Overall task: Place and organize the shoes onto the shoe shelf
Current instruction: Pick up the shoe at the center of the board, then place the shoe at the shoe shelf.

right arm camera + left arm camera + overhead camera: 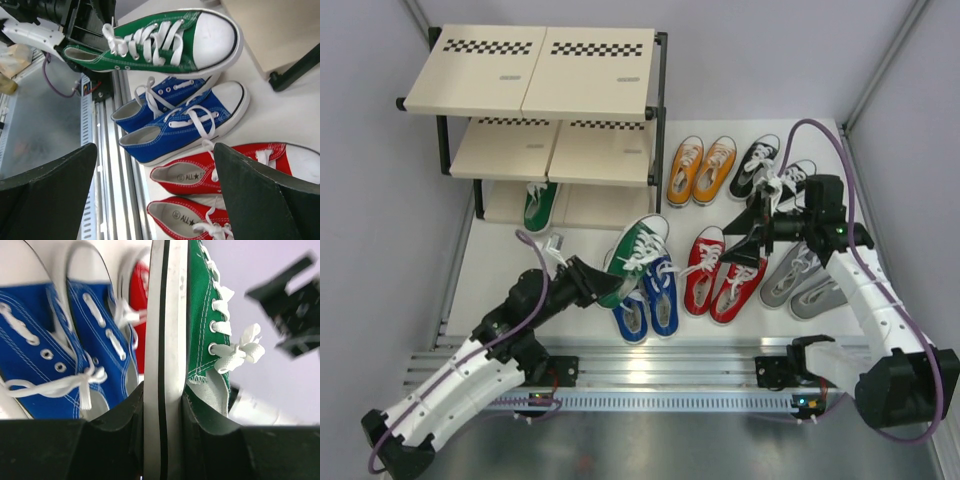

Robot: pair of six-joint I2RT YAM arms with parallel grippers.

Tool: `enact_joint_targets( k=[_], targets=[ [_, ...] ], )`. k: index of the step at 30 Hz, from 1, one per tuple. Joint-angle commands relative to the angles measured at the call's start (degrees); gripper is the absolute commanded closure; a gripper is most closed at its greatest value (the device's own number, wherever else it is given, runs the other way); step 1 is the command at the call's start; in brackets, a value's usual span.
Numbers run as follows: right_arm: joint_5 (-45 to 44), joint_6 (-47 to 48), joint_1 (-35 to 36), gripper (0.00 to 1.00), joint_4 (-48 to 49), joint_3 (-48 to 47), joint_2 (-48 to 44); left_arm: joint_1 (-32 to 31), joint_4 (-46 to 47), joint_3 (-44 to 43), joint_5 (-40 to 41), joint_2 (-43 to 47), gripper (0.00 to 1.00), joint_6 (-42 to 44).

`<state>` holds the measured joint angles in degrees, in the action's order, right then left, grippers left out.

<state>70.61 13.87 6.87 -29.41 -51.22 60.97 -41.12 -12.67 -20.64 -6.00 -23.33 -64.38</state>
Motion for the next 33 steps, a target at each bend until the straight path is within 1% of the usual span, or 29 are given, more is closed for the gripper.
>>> enact_joint_targets(
  k=[1,2,4,5,6,7,9,13,16,18,19,20,21,22,23,25,26,28,29,30,31,32,33],
  targets=[
    [3.5,-2.6,-0.5,0.01,8.2,-1.5,-1.5,0.1,0.7,-1.9,14.6,6.0,1.0,-8.4],
    [3.3,-2.2,-0.5,0.01,8.3,-1.5,-1.5,0.1,-4.6,-3.0,18.1,6.6,1.0,-8.6],
    [2.3,-1.7,-0.5,0.01,8.5,-1.1,-0.8,0.1,-10.2,-6.9,21.7,6.1,1.0,-8.2],
    [2.0,-1.4,-0.5,0.01,8.7,-1.0,-0.8,0.1,-15.8,-8.4,23.3,4.8,1.0,-7.8],
    [1.9,-1.3,-0.6,0.01,8.8,-0.6,-0.6,0.1,-18.2,-11.6,26.9,4.0,1.0,-7.4],
    [1.6,-1.3,-0.6,0.01,9.1,-0.3,-0.6,0.1,-20.3,-12.7,28.1,3.2,1.0,-7.3],
    [1.3,-1.0,-0.7,0.0,9.5,0.0,-0.2,0.1,-22.2,-14.9,31.2,0.8,1.0,-5.9],
    [1.5,-0.3,-1.2,0.01,9.5,0.2,0.3,0.1,-22.8,-18.7,34.3,-4.4,1.0,-3.4],
    [1.6,0.0,-1.5,0.01,9.7,1.0,0.3,0.4,-20.3,-20.1,35.3,-7.0,1.0,-0.8],
    [1.7,0.5,-1.7,0.0,9.7,1.4,0.4,2.5,-19.0,-20.8,34.7,-7.4,1.0,0.7],
    [2.0,0.5,-1.8,0.01,9.7,1.5,0.5,3.8,-18.1,-21.0,33.6,-7.8,1.0,1.2],
    [2.2,0.7,-1.7,0.01,9.7,1.6,0.5,7.7,-16.1,-21.1,28.7,-8.6,1.0,2.1],
    [2.3,0.7,-1.9,0.0,9.6,1.7,0.6,10.4,-14.7,-21.1,25.5,-9.1,1.0,2.4],
    [2.6,0.9,-1.9,0.01,9.6,1.7,0.6,13.3,-13.2,-20.8,20.7,-9.9,1.0,2.9],
    [2.8,1.1,-2.0,0.01,9.5,1.8,0.6,20.5,-10.8,-20.8,12.0,-11.9,1.0,3.5],
    [2.9,1.5,-1.9,0.0,9.0,2.0,0.6,28.0,-8.0,-19.9,2.4,-13.5,1.0,3.8],
    [2.9,2.4,-2.0,0.01,8.5,2.0,0.6,33.8,-5.0,-19.4,-3.6,-14.3,1.0,3.5],
    [3.0,2.7,-2.1,0.01,8.2,2.2,0.2,37.6,-3.0,-19.6,-7.9,-14.8,1.0,4.3],
    [3.0,2.9,-2.2,0.01,8.3,2.3,0.1,39.8,-3.2,-20.0,-9.2,-15.3,1.0,4.7],
    [3.0,3.1,-2.4,0.01,8.3,2.5,0.1,40.6,-3.9,-20.6,-10.2,-15.3,1.0,5.4],
    [3.1,3.1,-2.4,0.0,8.3,2.5,0.4,40.7,-4.5,-21.1,-10.3,-15.3,1.0,5.8],
    [3.3,3.1,-2.4,0.01,8.2,2.4,0.6,42.9,-4.7,-21.0,-10.2,-14.5,1.0,6.5],
    [3.4,3.1,-2.4,0.01,8.2,2.4,1.0,43.7,-4.7,-20.8,-10.3,-14.1,1.0,6.7]
  ],
)
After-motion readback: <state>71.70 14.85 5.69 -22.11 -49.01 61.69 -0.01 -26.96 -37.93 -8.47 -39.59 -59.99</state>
